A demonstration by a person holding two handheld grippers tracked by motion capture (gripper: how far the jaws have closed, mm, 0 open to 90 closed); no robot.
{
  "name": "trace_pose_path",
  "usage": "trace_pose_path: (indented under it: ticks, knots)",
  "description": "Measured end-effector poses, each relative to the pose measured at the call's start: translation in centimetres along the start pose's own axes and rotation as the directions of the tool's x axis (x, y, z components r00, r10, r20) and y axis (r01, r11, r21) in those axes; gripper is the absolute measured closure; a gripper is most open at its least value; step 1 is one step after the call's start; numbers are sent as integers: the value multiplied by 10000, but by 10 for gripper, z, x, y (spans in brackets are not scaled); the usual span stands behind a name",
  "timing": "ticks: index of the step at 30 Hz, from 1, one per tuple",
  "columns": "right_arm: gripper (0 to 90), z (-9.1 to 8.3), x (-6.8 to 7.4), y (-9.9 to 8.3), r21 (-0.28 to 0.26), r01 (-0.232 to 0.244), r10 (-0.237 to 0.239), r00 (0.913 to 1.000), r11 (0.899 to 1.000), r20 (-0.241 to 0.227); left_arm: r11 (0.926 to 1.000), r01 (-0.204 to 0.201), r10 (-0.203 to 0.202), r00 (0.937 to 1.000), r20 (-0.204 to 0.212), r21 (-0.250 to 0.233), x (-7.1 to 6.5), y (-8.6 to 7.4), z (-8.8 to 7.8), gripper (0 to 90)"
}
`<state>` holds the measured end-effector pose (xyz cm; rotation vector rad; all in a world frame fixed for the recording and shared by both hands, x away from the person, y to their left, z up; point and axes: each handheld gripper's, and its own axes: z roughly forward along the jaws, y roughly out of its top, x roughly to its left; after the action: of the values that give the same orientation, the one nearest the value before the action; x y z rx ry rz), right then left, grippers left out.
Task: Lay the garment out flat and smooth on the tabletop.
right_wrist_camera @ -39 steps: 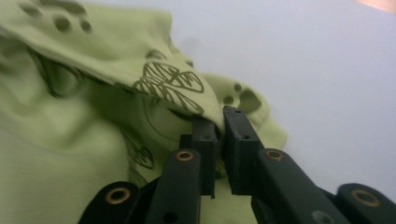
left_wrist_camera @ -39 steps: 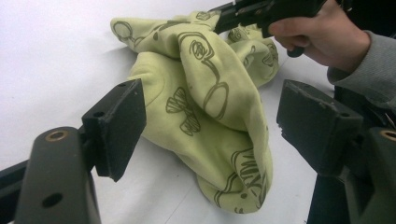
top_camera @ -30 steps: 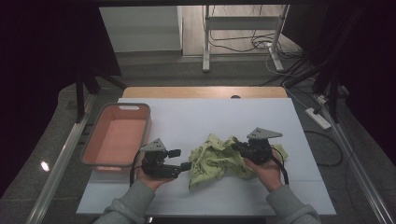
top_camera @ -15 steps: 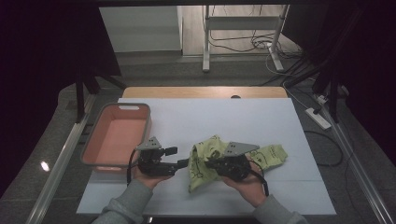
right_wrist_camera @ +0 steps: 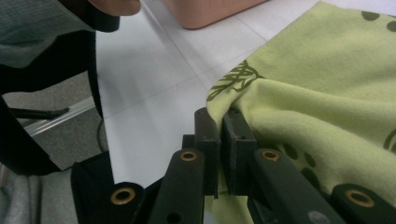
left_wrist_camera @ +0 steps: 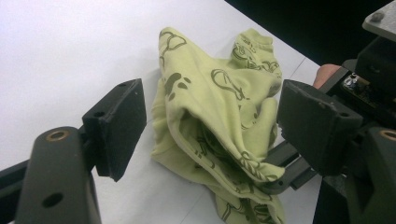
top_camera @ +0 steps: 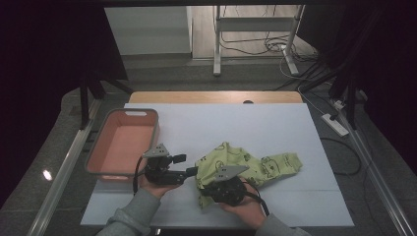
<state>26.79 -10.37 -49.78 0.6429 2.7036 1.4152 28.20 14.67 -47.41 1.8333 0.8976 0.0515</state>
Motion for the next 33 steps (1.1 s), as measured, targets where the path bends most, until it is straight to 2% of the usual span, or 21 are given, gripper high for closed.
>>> trace_pose_path:
  ticks: [4,6,7,8,9,10,12,13,16,18,19,21,25,33]
  knots:
    - [662,-12,-3,4,-387,-123,132,9997,9992,225,10000,5,-5,10000,-3,-8,0,0,0,238]
    - [565,-26,-8,8,-751,-137,190,9973,9971,706,10000,-5,5,10000,3,-3,0,0,0,238]
    - [553,-34,-13,10,-988,-221,317,9948,9949,970,10000,-11,11,10000,6,3,0,0,0,238]
    - [553,-34,-13,10,-988,-221,317,9948,9949,970,10000,-11,11,10000,6,3,0,0,0,238]
    - [535,-42,-19,11,-1227,-349,490,9923,9918,1136,10000,-19,19,10000,22,6,-1,0,1,238]
    - [492,-59,-34,12,-1548,-612,894,9792,9860,1823,10000,-16,16,10000,25,15,-1,0,1,238]
    - [486,-70,-51,9,-1665,-851,1244,9622,9824,2424,10000,-43,42,10000,31,58,-1,0,2,238]
    - [477,-74,-61,7,-1705,-1072,1514,9502,9795,2724,10000,-54,53,10000,39,78,-1,0,2,238]
    - [469,-82,-88,-1,-1664,-1571,2056,9197,9735,3346,9999,-60,60,10000,34,114,-2,0,4,238]
    - [461,-83,-103,-7,-1618,-1898,2363,9055,9684,3524,9999,-75,75,10000,26,126,-2,0,4,238]
    - [457,-83,-109,-9,-1547,-2035,2466,9017,9668,3551,9999,-75,75,10000,20,131,-2,0,4,238]
    - [455,-82,-117,-11,-1465,-2114,2513,8978,9664,3617,9999,-62,62,10000,9,139,-1,0,4,238]
    - [444,-78,-122,-11,-1263,-1994,2325,9011,9717,3660,9999,-51,51,10000,2,140,-1,-1,4,238]
    - [419,-68,-128,-12,-759,-1900,2046,9006,9788,3836,9999,-57,57,10000,-12,133,-2,-1,4,238]
